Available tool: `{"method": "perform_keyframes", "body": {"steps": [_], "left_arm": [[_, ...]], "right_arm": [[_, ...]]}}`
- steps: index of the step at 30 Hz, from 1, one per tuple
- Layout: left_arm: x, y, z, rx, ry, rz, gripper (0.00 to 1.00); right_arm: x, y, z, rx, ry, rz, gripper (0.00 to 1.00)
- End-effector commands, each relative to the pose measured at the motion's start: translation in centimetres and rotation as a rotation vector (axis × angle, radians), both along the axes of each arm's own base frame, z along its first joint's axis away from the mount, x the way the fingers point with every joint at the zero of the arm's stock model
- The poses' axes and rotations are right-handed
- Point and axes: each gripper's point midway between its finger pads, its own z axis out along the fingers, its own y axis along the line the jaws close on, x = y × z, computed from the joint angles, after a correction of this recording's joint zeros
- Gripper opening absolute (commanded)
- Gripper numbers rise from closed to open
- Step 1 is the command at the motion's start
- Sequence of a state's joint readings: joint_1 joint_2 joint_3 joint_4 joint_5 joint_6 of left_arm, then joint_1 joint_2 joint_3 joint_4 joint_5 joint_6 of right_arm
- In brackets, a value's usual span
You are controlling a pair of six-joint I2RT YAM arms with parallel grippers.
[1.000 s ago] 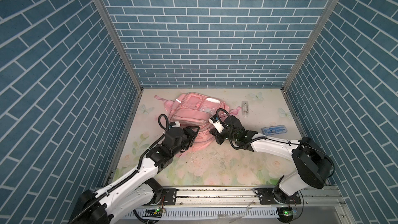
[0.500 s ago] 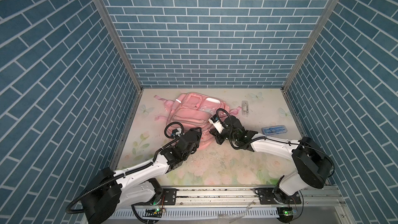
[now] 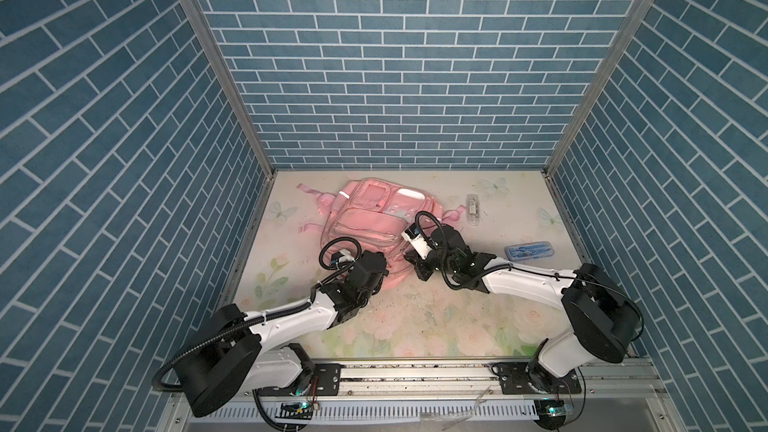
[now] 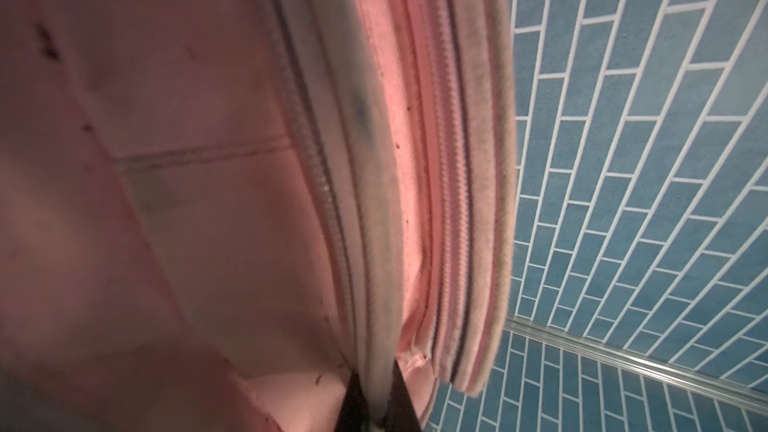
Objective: Pack the student bag
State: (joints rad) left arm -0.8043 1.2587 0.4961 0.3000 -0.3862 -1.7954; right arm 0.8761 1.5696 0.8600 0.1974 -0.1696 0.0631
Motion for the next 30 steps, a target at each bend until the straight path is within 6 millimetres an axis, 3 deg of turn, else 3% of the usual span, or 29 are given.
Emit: {"method": "perform_keyframes", "body": {"steps": [1,11,16,21,30], "left_arm": [[0.9,-0.6,1.1,0.007,-0.029,-0.050,0.00],[1.0,-1.1,1.3,0.015,-0.033,-0.229,0.00],[1.6,-1.8,2.6,0.045,-0.054,-0.322,0.00],[1.7,-1.2,3.9,0.067,-0.077,-0.337,0.00],[1.1,-1.3,4.6,0.034,-0.101,-0.397,0.00]], "right_arm": [[0.5,1.0,2.3,0.055,-0.059,0.003,0.00],[1.9,-1.0,2.1,0.023,-0.082,-0.065,0.00],[3.0,-2.6,2.9,0.042,-0.085,-0.094,0.00],[4.0,-4.0,3.0,0.030,-0.091,-0.129,0.00],[4.3,-3.3,2.5,0.000,-0.062,-0.106,0.00]]}}
